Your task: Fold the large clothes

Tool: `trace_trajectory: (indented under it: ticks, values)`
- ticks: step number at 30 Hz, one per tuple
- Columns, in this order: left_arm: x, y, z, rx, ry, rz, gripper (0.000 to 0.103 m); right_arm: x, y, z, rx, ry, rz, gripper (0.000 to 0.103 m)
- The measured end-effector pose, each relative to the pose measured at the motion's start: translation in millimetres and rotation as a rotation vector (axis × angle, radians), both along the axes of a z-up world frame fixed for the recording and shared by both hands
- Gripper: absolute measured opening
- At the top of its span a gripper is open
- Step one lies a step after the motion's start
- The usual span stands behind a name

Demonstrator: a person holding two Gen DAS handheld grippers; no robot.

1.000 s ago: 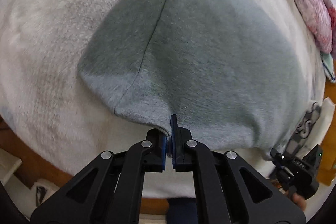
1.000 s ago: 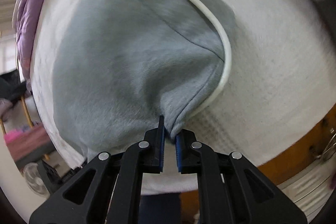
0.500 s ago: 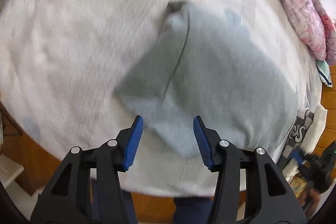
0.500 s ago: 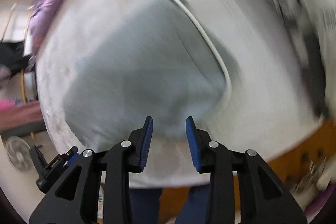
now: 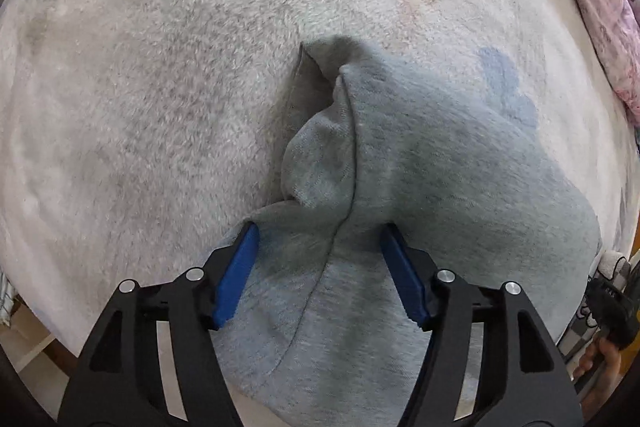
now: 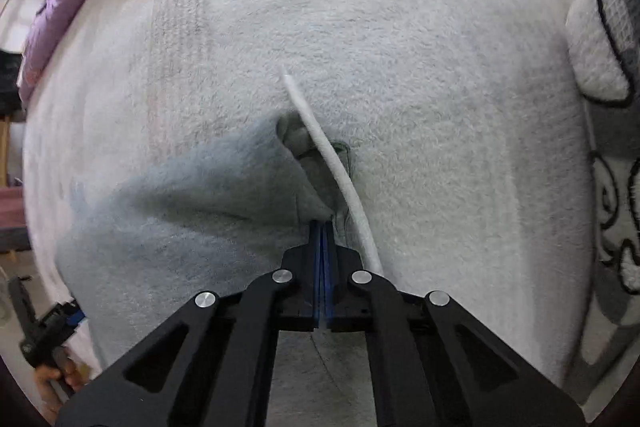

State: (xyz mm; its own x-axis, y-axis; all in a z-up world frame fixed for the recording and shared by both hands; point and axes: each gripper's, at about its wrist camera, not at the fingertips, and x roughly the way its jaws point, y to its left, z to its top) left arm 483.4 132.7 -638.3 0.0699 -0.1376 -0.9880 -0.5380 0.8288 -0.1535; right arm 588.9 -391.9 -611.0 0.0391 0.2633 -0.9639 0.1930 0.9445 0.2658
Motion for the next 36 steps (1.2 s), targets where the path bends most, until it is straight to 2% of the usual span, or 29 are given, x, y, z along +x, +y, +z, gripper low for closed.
trace_trajectory:
  ticks: [1,3,4,5,8,10,13,15,19,21,22,23,26,28,31,33,34,36]
  values:
    - [-2.5,0.2,1.9,-0.012,-0.009,0.018,0.066,0.1,-0.8,3.9,0.009,0.009,0.002,0.0]
    - [-18.4,11.5,12.7,-0.043,-0.033,0.115,0.07,-1.0,-1.0,18.8,0.012,0.006,0.008,0.001]
    - [-27.7,17.3,18.0,-0.051,-0.043,0.176,0.073,-1.6,2.4,27.6,0.007,-0.003,0.028,0.006]
    - [-41.8,23.9,24.9,-0.071,-0.066,0.252,0.073,-2.2,7.6,36.8,-0.002,-0.016,0.051,0.007]
    - [-76.5,33.4,32.3,-0.159,-0.117,0.407,0.073,-5.1,37.3,70.5,0.013,-0.073,0.158,0.007]
    - [-91.7,32.1,30.2,-0.19,-0.121,0.445,0.073,-9.0,64.8,86.9,0.042,-0.102,0.229,0.007]
    - [-111.1,27.3,17.5,-0.238,-0.109,0.466,0.073,-10.3,110.0,99.4,0.12,-0.118,0.342,0.007]
    - [-122.9,23.3,6.8,-0.261,-0.11,0.48,0.073,-10.1,141.2,97.4,0.139,-0.121,0.418,0.007]
    - [-143.7,16.4,-10.1,-0.33,-0.084,0.51,0.073,-9.6,192.5,82.4,0.093,-0.116,0.485,0.007]
    - [-153.0,15.1,-13.1,-0.348,-0.11,0.506,0.073,-6.7,210.2,70.4,0.051,-0.09,0.482,0.007]
    - [-155.3,13.0,-14.7,-0.362,-0.118,0.505,0.073,-4.9,210.4,60.7,0.035,-0.07,0.467,0.006]
    - [-156.5,11.2,-16.3,-0.372,-0.122,0.498,0.073,-2.7,209.5,50.1,0.007,-0.058,0.458,0.0]
    - [-152.0,-0.7,-20.8,-0.362,-0.13,0.454,0.073,1.3,214.0,22.2,-0.01,-0.037,0.436,0.0]
    - [-146.5,-5.2,-20.4,-0.354,-0.137,0.438,0.074,4.5,213.2,16.2,-0.007,-0.036,0.423,0.0]
    - [-131.8,-10.6,-21.6,-0.334,-0.139,0.406,0.072,5.7,210.2,16.6,-0.006,-0.026,0.395,0.0]
    - [-127.7,-11.5,-21.1,-0.318,-0.136,0.396,0.067,2.0,209.0,23.7,-0.018,-0.033,0.385,0.0]
    - [-127.1,-13.9,-20.0,-0.318,-0.133,0.401,0.061,-3.0,208.2,29.6,-0.026,-0.029,0.383,0.0]
    - [-128.1,-10.0,-19.2,-0.351,-0.145,0.417,0.057,-18.2,206.4,39.8,-0.011,-0.001,0.374,0.0]
